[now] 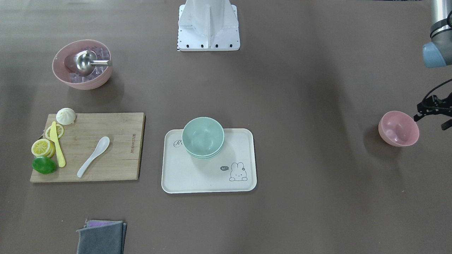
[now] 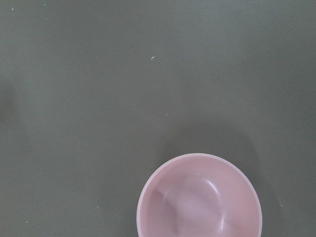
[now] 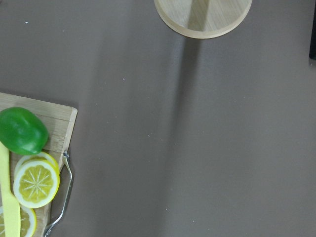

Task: Stack pink bowl on green and place spoon
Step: 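Grasp the pink bowl rim with the left gripper and lift it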

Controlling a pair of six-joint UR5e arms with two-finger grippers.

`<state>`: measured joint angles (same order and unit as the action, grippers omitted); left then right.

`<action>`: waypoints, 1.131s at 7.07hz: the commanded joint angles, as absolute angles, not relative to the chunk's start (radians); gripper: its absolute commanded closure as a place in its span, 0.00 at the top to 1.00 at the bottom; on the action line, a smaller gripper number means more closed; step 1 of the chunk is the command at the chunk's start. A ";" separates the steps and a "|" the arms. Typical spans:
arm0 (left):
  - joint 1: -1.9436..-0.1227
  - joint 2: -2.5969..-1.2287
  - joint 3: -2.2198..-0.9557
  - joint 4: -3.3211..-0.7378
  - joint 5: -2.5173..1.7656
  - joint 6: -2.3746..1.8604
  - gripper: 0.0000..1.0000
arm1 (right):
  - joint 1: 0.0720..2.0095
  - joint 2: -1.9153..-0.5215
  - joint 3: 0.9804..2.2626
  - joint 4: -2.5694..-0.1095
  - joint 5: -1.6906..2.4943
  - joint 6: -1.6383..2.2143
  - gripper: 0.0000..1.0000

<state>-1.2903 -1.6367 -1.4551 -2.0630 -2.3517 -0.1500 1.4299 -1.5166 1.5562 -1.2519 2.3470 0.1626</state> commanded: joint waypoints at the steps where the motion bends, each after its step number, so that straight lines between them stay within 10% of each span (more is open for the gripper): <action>1: -1.237 -1.655 -1.387 -2.074 -2.352 -0.149 0.97 | 1.430 -1.519 1.555 -1.252 2.349 0.163 1.00; 4: -1.233 -1.655 -1.338 -2.088 -2.350 -0.149 0.82 | 1.428 -1.519 1.554 -1.252 2.347 0.164 1.00; 6: -1.195 -1.683 -1.315 -2.088 -2.350 -0.179 0.17 | 1.430 -1.526 1.558 -1.252 2.344 0.164 1.00; 8: -1.181 -1.729 -1.324 -2.088 -2.350 -0.245 0.00 | 1.430 -1.526 1.562 -1.252 2.345 0.166 1.00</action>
<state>-1.1890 -1.6975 -1.3191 -2.0882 -2.3501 -0.2133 1.4296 -1.5254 1.5591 -1.2518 2.3442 0.1645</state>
